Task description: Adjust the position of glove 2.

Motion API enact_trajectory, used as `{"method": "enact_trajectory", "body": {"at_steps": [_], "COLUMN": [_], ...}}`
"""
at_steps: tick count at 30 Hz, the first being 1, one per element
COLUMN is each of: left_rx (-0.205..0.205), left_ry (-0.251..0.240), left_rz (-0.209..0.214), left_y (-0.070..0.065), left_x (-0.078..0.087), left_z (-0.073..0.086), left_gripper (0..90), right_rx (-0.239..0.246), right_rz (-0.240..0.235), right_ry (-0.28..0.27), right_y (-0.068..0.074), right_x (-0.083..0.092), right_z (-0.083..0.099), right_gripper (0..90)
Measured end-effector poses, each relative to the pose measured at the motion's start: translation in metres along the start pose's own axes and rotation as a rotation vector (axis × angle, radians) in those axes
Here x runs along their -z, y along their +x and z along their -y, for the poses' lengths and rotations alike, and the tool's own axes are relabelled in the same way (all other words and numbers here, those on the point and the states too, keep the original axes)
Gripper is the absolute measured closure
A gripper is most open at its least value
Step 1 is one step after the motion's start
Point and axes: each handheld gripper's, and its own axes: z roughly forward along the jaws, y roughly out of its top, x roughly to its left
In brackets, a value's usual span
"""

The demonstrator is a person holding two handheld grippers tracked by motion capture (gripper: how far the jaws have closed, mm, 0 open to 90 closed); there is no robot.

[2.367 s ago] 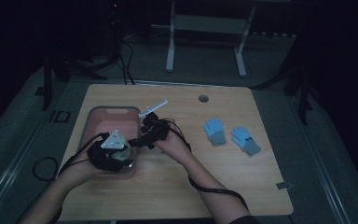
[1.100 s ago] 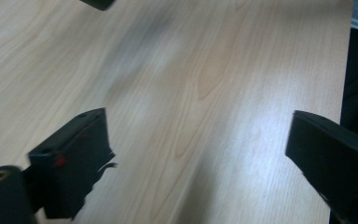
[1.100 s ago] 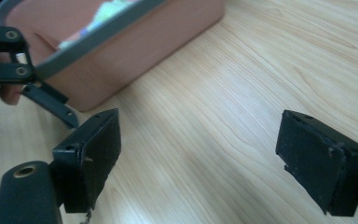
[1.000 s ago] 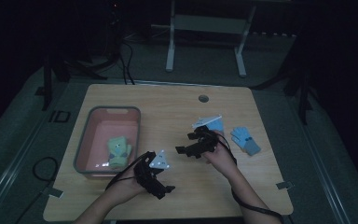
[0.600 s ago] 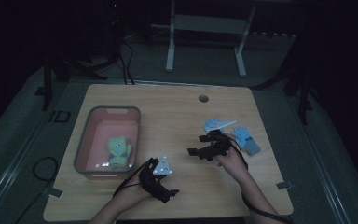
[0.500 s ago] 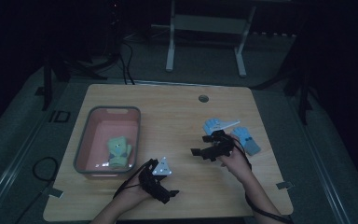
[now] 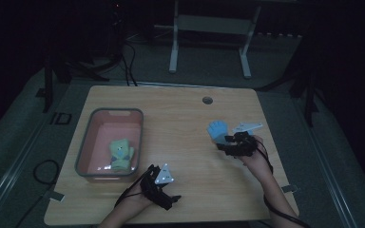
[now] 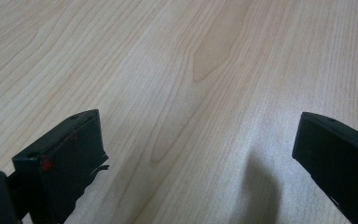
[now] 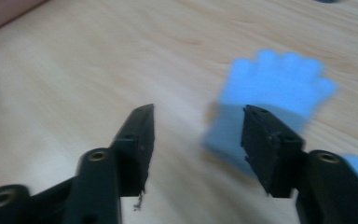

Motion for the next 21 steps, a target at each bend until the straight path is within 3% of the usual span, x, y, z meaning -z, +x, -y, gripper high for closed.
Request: {"method": "enact_trajectory", "body": {"at_steps": [1, 5, 12, 15, 21], "left_rx": [0.0, 0.011, 0.03, 0.028, 0.036], "left_ry": [-0.004, -0.023, -0.032, -0.025, -0.041], "left_rz": [-0.002, -0.004, 0.011, 0.009, 0.002], "left_y": [0.0, 0.0, 0.003, 0.004, 0.006], "left_x": [0.0, 0.001, 0.003, 0.004, 0.005], "left_z": [0.001, 0.001, 0.003, 0.004, 0.006], "left_gripper": [2.5, 2.5, 2.5, 2.5, 2.5], "right_rx": [-0.012, -0.074, -0.053, -0.052, -0.018], "right_rz": [0.012, 0.026, 0.094, 0.099, 0.111], "right_ry": [0.005, 0.021, 0.024, 0.006, 0.066], "right_y": [-0.005, -0.024, -0.043, -0.05, -0.052], "right_x": [-0.001, -0.011, -0.035, -0.046, -0.064], "right_z": [0.0, -0.003, -0.015, -0.018, -0.015], "right_gripper": [56.3, 64.4, 61.1, 62.7, 58.6]}}
